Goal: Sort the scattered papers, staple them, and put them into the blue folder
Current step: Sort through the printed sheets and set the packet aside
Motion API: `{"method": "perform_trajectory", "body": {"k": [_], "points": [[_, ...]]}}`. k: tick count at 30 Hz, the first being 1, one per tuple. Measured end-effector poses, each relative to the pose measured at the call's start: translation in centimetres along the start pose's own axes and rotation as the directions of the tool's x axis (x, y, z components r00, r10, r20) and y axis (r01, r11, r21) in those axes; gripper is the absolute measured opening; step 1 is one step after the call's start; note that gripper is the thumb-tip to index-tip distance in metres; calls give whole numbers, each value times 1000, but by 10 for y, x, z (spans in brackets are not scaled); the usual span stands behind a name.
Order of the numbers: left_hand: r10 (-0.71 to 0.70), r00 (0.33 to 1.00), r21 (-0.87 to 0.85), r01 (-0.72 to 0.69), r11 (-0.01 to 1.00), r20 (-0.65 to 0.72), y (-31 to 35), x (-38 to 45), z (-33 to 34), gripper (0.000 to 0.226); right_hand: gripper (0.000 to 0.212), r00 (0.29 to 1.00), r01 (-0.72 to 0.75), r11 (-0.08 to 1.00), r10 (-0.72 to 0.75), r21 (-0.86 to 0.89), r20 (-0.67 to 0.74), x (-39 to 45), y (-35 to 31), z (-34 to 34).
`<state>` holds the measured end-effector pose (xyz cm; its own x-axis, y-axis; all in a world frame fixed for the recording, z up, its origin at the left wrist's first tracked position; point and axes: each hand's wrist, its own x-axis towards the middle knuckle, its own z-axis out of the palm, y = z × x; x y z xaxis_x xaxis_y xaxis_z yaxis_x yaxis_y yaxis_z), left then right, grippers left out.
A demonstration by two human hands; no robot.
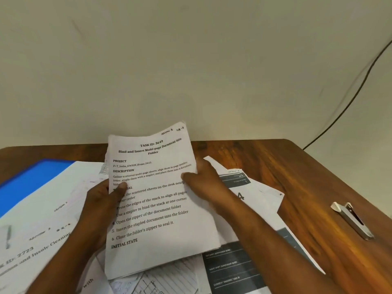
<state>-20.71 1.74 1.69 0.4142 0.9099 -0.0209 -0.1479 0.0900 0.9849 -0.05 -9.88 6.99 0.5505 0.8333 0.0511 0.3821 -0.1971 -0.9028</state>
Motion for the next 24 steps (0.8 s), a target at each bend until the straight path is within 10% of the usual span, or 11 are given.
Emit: {"method": "perform_trajectory", "body": {"k": [9, 19, 24], "points": [[-29, 992, 66, 21, 998, 121, -5, -9, 15, 20, 25, 996, -63, 981, 75, 185, -58, 11, 7, -68], [-42, 987, 74, 31, 997, 152, -13, -10, 16, 22, 58, 936, 216, 932, -283, -292, -211, 15, 11, -71], [-45, 985, 70, 34, 997, 165, -14, -10, 15, 21, 41, 941, 187, 966, -229, -181, -250, 13, 6, -70]]}}
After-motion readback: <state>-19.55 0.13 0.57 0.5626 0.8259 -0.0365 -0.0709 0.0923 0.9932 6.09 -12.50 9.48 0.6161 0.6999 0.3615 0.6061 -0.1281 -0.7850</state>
